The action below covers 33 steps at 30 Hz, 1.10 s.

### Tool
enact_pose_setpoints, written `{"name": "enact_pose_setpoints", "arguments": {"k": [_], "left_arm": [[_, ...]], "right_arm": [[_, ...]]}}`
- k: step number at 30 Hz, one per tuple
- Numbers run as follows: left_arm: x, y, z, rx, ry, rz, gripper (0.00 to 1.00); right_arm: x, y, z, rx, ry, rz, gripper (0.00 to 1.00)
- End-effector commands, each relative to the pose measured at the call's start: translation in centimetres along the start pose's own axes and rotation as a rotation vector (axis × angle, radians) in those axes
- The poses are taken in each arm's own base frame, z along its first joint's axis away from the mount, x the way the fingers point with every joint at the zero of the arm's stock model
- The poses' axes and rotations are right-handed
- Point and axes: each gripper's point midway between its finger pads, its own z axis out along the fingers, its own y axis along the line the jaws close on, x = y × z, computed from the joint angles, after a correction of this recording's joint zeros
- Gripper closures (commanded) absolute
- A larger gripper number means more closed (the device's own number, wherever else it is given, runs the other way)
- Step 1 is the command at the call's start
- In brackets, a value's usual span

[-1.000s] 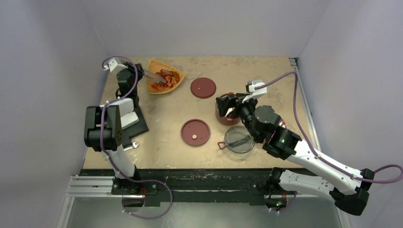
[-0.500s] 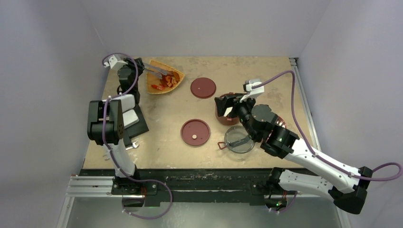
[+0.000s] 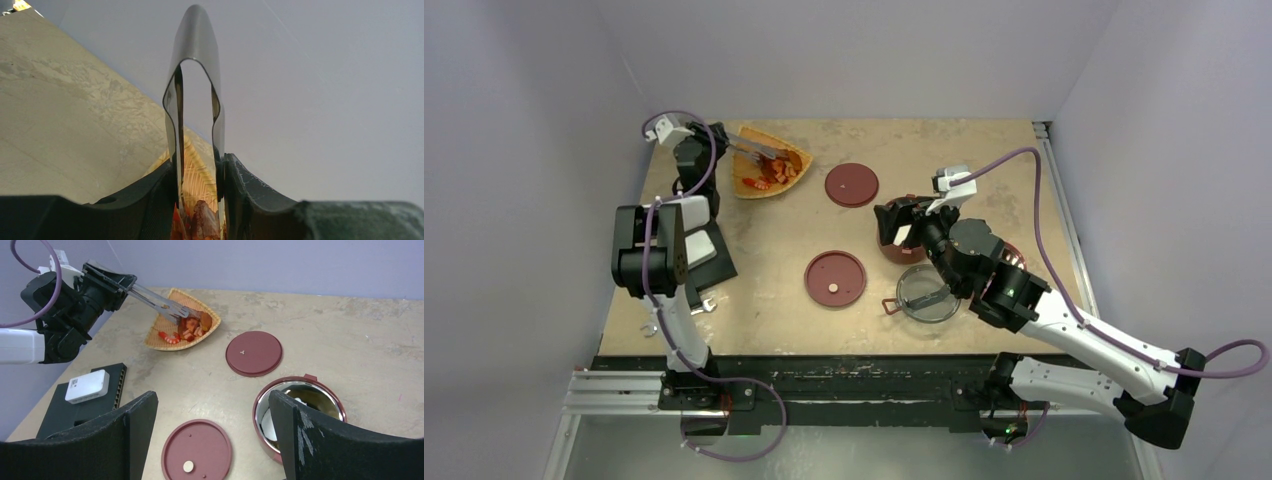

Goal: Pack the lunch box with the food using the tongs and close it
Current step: Pick up the fake food from the plate.

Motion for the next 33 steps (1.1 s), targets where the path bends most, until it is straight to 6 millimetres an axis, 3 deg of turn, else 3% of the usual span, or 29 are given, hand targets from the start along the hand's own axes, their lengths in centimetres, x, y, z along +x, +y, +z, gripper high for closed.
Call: {"name": "enact_pose_setpoints", "arguments": {"k": [1, 15, 25, 33], "left_arm": [[-2.1, -1.6, 1.3, 0.053, -0.068, -0.027, 0.65], [-1.3, -1.7, 2.6, 0.062, -0.057, -0.083, 0.66], [-0.2, -1.3, 3.2, 0.046, -0.033, -0.144, 0.78], [-1.2, -1.2, 2.2, 0.004, -0.05, -0.218, 0.93]], "right_arm": [[-3.1, 0.2, -0.3, 0.006, -0.073, 0.049, 0.15], [-2.6, 0.1, 0.0, 0.018, -0.061, 0.039, 0.16], [-2.4, 0.0, 0.1, 0.025, -0.055, 0.034, 0.17], [-2.7, 0.0, -0.1, 0.025, -0.066, 0.042, 0.17]]}}
